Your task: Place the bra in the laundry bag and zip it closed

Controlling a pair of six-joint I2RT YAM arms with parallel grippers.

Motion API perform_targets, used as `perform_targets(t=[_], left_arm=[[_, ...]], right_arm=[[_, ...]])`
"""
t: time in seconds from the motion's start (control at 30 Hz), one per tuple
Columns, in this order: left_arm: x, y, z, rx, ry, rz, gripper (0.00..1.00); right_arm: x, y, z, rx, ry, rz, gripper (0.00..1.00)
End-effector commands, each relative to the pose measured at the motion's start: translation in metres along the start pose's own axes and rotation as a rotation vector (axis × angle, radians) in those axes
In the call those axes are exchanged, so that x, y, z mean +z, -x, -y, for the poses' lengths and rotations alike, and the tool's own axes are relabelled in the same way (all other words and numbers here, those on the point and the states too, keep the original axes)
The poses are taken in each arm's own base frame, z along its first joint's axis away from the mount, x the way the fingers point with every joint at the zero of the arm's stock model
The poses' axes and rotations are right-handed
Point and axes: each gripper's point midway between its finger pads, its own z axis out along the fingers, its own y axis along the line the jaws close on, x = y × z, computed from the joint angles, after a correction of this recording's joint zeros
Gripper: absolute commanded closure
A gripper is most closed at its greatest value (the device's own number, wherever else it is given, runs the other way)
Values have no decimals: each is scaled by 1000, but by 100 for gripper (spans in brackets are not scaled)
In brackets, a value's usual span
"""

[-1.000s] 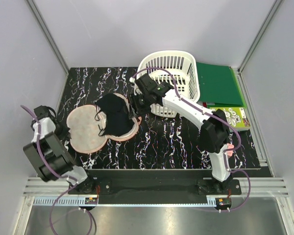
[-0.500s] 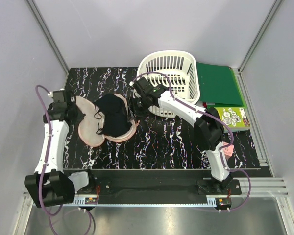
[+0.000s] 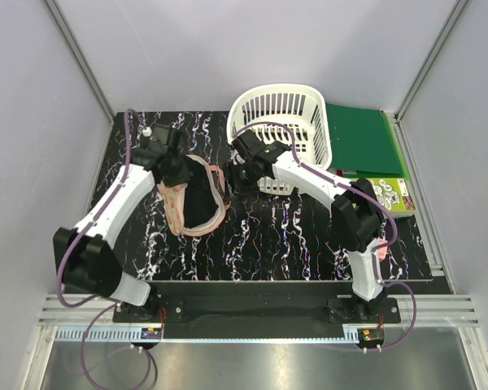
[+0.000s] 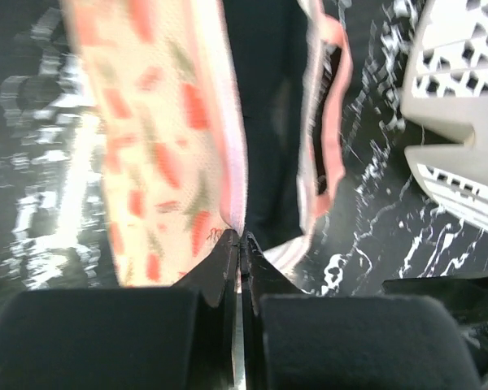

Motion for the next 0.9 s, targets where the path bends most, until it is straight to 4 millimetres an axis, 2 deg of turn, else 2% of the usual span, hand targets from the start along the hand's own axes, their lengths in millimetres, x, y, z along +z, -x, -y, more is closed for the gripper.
perform_targets(t=[0.0, 0.07, 0.1, 0.2, 0.3, 0.43, 0.53, 0.67, 0.77, 0.87], left_arm=[[16, 10, 41, 4, -37, 21, 100], [22, 10, 53, 19, -47, 13, 99], [34, 3, 58, 26, -40, -17, 99], [50, -10, 70, 38, -53, -65, 98], [64, -15, 79, 40, -73, -82, 98], [91, -24, 86, 56, -64, -121, 98], [103, -23, 99, 83, -94, -126, 99], [104, -31, 106, 109, -119, -155, 99], [105, -47, 104, 128, -126, -192, 92], [103, -56, 96, 169, -120, -206, 72]], right_arm=[[-36, 13, 2, -18, -4, 93, 44], [-46, 10, 1, -19, -2, 105, 44], [-44, 2, 7, -12, -12, 90, 44], [-48, -8, 14, -7, -31, 89, 44], [-54, -9, 18, -1, -41, 101, 43], [-62, -5, 21, -6, -55, 128, 44], [-64, -5, 24, -1, -59, 134, 43], [-62, -7, 29, 6, -70, 126, 43], [-62, -5, 30, 3, -74, 131, 43], [-60, -3, 29, 1, -70, 129, 44]])
